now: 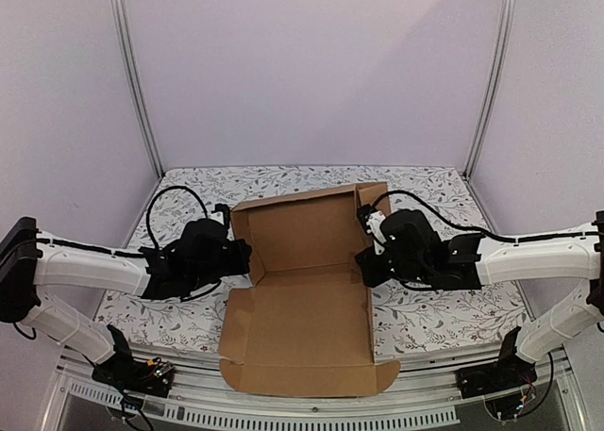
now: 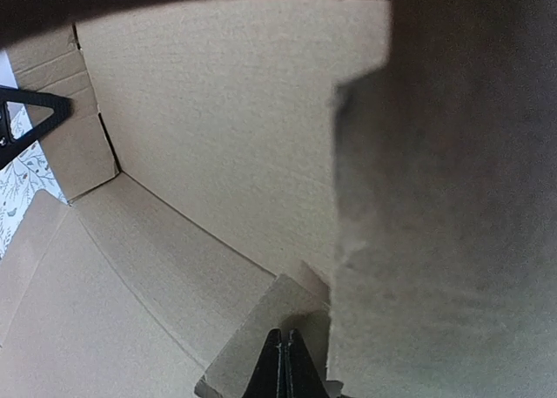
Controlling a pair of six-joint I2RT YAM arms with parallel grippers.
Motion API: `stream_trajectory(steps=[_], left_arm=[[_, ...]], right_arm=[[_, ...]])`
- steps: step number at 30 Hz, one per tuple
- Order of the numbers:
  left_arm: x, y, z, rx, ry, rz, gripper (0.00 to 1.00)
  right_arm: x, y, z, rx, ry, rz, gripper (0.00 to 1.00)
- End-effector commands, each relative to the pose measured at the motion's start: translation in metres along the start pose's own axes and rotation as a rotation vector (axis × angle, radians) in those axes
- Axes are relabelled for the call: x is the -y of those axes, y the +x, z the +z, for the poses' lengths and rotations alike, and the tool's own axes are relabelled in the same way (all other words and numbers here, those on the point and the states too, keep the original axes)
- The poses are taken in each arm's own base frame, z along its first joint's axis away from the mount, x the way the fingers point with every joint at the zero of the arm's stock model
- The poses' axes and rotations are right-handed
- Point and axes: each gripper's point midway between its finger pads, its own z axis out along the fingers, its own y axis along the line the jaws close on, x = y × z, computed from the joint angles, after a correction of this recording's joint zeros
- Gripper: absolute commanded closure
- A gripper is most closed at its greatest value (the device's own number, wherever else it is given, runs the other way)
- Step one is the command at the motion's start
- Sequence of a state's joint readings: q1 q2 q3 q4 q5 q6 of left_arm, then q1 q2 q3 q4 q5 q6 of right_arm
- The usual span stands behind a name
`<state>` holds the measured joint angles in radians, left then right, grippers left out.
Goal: Fold the paper box
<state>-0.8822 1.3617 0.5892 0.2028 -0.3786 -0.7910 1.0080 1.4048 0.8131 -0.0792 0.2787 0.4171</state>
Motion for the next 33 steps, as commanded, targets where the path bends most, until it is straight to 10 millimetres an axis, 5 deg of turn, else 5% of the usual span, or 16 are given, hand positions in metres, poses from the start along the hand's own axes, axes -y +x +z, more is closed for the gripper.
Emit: stream_trajectory(steps=[1, 7, 17, 33], left_arm=[[0.002, -0.019, -0.004, 0.073, 0.001, -0.011, 1.00], [-0.021, -0.019, 0.000, 0.112, -0.110, 0.026, 1.00], [-0.031, -0.018, 0.008, 0.118, -0.163, 0.025, 1.00], [-0.016, -0.014, 0.004, 0.062, -0.043, -0.059, 1.00]], right_arm=[[-0.002, -0.012, -0.016, 0.016, -0.006, -0.016, 1.00], [-0.002, -0.015, -0.040, 0.022, -0.048, -0.028, 1.00], [-0.031, 0.000, -0.076, 0.026, -0.257, -0.056, 1.00], [-0.007, 0.050, -0.064, -0.053, -0.174, -0.017, 1.00]])
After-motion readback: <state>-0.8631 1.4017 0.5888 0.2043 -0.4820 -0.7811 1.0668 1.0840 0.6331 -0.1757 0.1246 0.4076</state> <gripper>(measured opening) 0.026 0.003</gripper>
